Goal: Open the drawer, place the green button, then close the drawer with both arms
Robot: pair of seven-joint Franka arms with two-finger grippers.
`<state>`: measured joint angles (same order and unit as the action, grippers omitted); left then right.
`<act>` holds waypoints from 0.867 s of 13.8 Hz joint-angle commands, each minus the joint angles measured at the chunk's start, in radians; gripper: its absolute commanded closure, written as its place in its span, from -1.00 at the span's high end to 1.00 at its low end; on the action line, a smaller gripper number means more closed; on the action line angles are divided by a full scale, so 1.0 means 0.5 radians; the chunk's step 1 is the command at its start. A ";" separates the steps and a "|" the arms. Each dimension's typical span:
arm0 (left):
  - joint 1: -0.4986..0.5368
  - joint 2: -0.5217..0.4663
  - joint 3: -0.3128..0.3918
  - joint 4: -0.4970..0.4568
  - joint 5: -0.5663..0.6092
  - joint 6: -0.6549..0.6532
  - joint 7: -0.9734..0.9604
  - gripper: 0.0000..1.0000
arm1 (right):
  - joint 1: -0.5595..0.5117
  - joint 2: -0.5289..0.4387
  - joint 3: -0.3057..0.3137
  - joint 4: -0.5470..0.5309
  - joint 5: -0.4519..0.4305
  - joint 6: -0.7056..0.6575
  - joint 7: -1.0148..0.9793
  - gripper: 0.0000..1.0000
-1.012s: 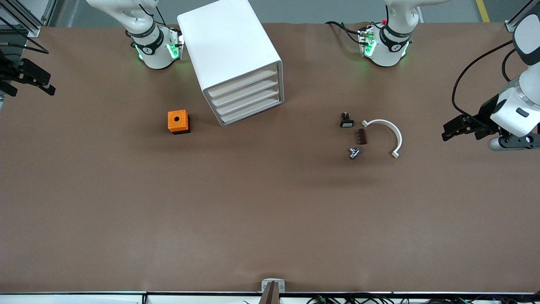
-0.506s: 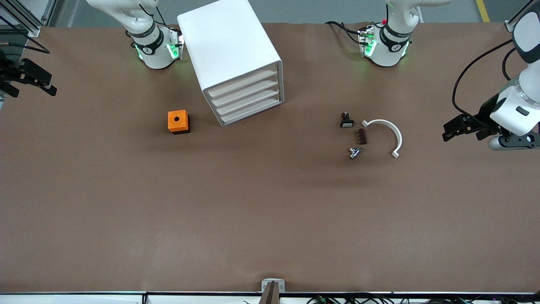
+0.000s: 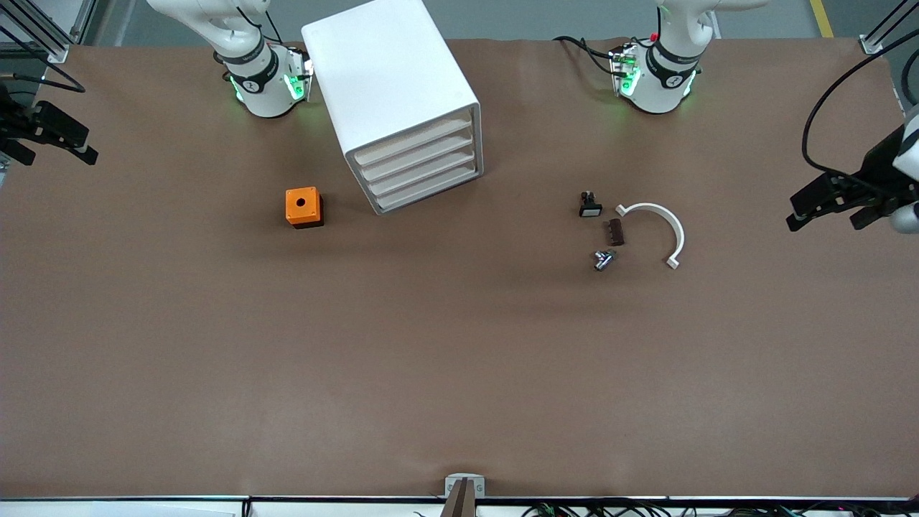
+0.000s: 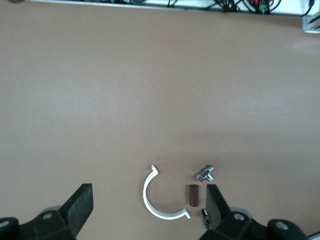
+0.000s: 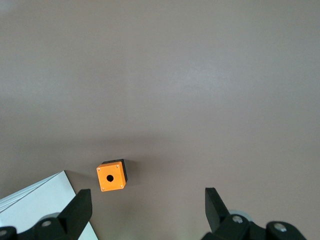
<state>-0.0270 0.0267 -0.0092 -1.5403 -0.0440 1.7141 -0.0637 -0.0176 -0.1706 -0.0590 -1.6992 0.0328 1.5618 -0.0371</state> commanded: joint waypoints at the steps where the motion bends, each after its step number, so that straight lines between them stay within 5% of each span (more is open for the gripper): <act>1: -0.004 0.020 0.015 0.098 0.042 -0.054 -0.007 0.99 | -0.005 -0.058 0.002 -0.062 0.002 0.036 0.050 1.00; 12: -0.001 0.079 0.015 0.132 0.030 -0.167 -0.014 0.99 | -0.002 -0.058 0.001 -0.084 -0.075 0.061 0.047 1.00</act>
<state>-0.0242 0.0579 -0.0046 -1.5001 -0.0440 1.6570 -0.0652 -0.0177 -0.1713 -0.0605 -1.7142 0.0113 1.5860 -0.0283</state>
